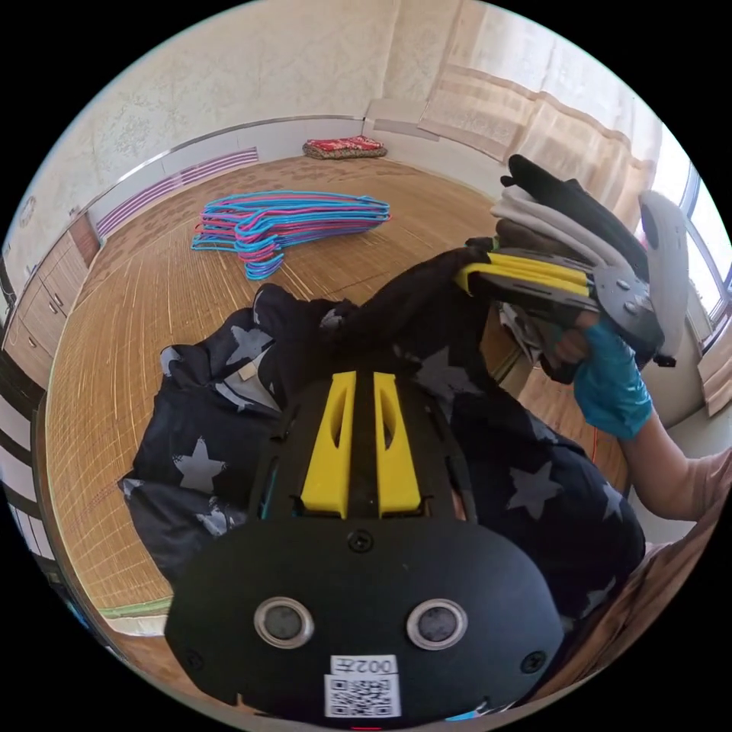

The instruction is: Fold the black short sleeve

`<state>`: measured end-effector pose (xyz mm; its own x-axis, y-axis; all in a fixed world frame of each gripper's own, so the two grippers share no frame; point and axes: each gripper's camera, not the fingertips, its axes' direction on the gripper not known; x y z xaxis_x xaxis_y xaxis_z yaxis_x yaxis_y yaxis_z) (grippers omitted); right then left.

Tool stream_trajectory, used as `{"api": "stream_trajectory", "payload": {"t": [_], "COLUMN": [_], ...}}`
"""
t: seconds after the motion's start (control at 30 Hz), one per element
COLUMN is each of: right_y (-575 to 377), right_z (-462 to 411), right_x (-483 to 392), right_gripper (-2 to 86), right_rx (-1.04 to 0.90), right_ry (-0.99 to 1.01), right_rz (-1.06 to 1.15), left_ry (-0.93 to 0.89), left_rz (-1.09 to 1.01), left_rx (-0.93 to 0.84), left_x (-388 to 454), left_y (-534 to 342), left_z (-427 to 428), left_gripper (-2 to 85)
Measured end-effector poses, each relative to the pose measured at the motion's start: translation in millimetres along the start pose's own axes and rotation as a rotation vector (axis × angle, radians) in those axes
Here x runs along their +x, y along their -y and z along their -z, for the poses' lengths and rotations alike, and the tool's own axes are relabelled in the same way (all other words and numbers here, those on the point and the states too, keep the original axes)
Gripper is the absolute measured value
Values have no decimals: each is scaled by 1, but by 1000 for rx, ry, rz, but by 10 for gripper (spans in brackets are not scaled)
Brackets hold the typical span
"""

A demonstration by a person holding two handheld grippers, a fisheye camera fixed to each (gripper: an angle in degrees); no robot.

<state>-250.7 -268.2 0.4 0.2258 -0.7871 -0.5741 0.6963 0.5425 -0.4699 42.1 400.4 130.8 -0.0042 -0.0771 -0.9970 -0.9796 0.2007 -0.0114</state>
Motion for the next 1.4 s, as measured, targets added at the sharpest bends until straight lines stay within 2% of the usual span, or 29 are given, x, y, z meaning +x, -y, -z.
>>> {"api": "stream_trajectory", "payload": {"t": [0.17, 0.3, 0.6, 0.8, 0.93, 1.03, 1.2, 1.4], "right_y": [22, 29, 8, -18, -36, -45, -53, -59], "right_z": [26, 34, 47, 39, 27, 34, 35, -3], "right_x": [6, 6, -11, -26, -46, -49, -30, -27], "right_gripper": [-4, -4, -1, 18, 61, 71, 82, 115], "right_rx": [35, 15, 3, -45, -185, -203, -193, -295], "right_ry": [-159, -169, 32, 304, 437, 389, 223, 52], "right_rz": [32, 65, 152, 255, 396, 395, 219, 94], "left_ry": [-34, -75, -185, -109, -13, 48, 60, -63], "left_rz": [-38, -63, -25, 18, 78, 97, 61, -103], "left_rx": [8, 2, -33, -76, -103, -101, -57, -13], "left_x": [3, 10, 16, 4, -14, -20, -9, 29], "left_y": [4, 16, 31, 6, -21, -37, -55, -68], "left_z": [-3, -17, -58, -49, -32, -16, 9, 20], "left_gripper": [4, 8, 25, 27, 27, 27, 34, 86]}}
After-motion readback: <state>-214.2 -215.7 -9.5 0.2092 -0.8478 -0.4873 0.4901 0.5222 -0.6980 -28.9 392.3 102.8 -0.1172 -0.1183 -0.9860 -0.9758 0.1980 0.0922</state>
